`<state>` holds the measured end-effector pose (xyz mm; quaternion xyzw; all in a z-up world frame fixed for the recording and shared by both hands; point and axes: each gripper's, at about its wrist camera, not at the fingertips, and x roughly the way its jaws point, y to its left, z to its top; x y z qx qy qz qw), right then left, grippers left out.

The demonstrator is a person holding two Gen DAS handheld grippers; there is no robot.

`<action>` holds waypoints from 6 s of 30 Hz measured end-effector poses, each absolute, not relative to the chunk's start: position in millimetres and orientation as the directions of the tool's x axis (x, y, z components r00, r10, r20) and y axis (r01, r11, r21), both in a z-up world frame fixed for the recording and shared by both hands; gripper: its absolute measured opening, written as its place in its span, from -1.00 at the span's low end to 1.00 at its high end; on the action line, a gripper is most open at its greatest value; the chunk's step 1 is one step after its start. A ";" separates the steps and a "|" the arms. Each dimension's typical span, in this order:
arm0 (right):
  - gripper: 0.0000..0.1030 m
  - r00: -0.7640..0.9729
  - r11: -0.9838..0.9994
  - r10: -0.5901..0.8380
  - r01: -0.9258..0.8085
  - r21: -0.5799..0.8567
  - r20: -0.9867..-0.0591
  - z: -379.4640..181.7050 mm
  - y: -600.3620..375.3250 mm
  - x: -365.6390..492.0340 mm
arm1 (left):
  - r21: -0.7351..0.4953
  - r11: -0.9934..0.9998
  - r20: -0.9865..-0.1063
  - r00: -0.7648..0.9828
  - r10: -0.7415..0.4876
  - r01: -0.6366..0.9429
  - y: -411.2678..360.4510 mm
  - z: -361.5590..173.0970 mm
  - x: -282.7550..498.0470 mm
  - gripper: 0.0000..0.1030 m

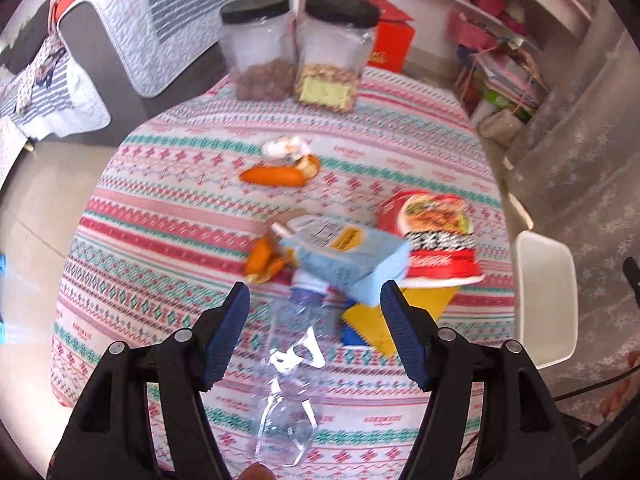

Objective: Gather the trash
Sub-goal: 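Grasp the plastic water bottle with the left gripper, then grasp the milk carton with the right gripper while the left gripper holds the bottle, then carry the milk carton and water bottle toward the white bin, then open the right gripper over the bin while the left gripper drops the bottle in, then move the left gripper back over the table toward the white tissue bundle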

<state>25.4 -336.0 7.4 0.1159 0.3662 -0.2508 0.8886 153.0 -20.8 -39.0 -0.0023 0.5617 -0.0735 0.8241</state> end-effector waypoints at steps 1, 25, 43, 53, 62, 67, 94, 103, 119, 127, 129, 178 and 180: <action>0.86 0.610 0.856 -0.351 0.517 0.022 -0.711 7.5 -331.3 28.5 | -0.078 0.991 -0.940 0.323 -0.109 0.108 -14.4 -48.5 151.6 0.29; 0.86 0.575 0.964 0.030 0.198 0.175 -0.818 -27.8 -271.5 84.9 | -0.211 0.965 -0.964 0.128 -0.231 0.157 5.9 -115.7 133.9 0.22; 0.86 0.196 0.904 0.156 -0.424 0.060 -0.968 -41.3 -92.6 185.1 | -0.417 0.908 -0.849 0.369 -0.378 -0.030 120.9 -44.4 137.9 0.22; 0.76 0.015 0.888 0.008 -0.459 0.000 -1.000 -94.8 -46.9 224.4 | -0.454 0.888 -0.827 0.406 -0.390 -0.070 145.3 -34.7 141.4 0.22; 0.13 -0.060 0.914 0.019 -0.403 0.041 -0.998 -120.8 -55.4 232.8 | -0.450 0.889 -0.832 0.400 -0.384 -0.085 150.1 -40.5 142.5 0.22; 0.07 -0.017 0.920 0.047 -0.388 0.050 -0.999 -118.6 -59.0 224.5 | -0.444 0.891 -0.836 0.403 -0.373 -0.097 149.8 -42.0 144.1 0.22; 0.08 0.683 0.999 0.016 0.022 0.042 -0.730 10.9 -150.6 138.7 | -0.429 0.903 -0.676 0.669 -0.310 -0.015 106.5 -4.5 150.2 0.22; 0.08 0.759 0.950 -0.250 0.313 0.001 -0.601 24.0 -223.5 93.3 | -0.371 0.926 -0.637 0.708 -0.306 0.067 64.0 3.0 144.3 0.22; 0.08 0.569 0.707 -0.595 0.706 -0.034 -0.567 -8.6 -354.1 31.3 | -0.352 0.920 -0.644 0.667 -0.373 0.174 -6.5 -5.1 143.4 0.22; 0.10 0.529 0.681 -0.590 0.732 -0.024 -0.610 -13.8 -384.3 11.5 | -0.345 0.896 -0.643 0.625 -0.443 0.280 -62.0 -3.1 131.6 0.22; 0.48 0.522 0.680 -0.582 0.733 -0.021 -0.624 -14.5 -389.5 6.8 | -0.346 0.889 -0.643 0.614 -0.458 0.301 -75.3 -1.4 129.8 0.22; 0.86 0.495 0.546 -0.625 0.830 0.115 -0.604 1.4 -405.1 -38.9 | -0.301 0.854 -0.799 0.376 -0.469 0.425 -223.9 -15.5 150.4 0.45; 0.86 0.508 0.566 -0.611 0.816 0.114 -0.606 1.2 -396.2 -30.6 | -0.285 0.869 -0.804 0.392 -0.447 0.404 -207.5 -16.1 154.2 0.45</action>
